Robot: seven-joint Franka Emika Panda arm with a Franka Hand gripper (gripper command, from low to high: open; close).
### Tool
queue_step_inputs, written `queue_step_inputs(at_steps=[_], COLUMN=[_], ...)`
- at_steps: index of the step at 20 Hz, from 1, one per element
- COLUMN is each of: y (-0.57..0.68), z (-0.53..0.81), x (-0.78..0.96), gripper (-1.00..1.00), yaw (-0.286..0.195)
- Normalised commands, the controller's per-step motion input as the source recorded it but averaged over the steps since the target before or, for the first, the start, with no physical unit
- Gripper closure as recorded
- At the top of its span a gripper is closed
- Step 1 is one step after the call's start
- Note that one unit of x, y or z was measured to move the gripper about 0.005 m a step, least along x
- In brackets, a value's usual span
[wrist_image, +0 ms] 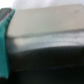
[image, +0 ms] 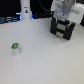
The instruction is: Open the kcup holder, insert the kcup into the holder, and close the kcup holder
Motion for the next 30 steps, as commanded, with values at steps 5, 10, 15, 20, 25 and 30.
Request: queue_step_inputs(at_steps=[5, 10, 15, 20, 25, 30], y=[-0.28, -0.28, -0.29, -0.19, -0.26, -0.32], z=[0.23, 0.27, 0.25, 0.10, 0.01, 0.25], x=[0.96, 0.97, 0.96, 0.51, 0.33, 0.92], gripper=[1.00, 1.00, 1.00, 1.00, 1.00, 1.00], yaw=[-0.074, -0.071, -0.076, -0.031, 0.005, -0.085])
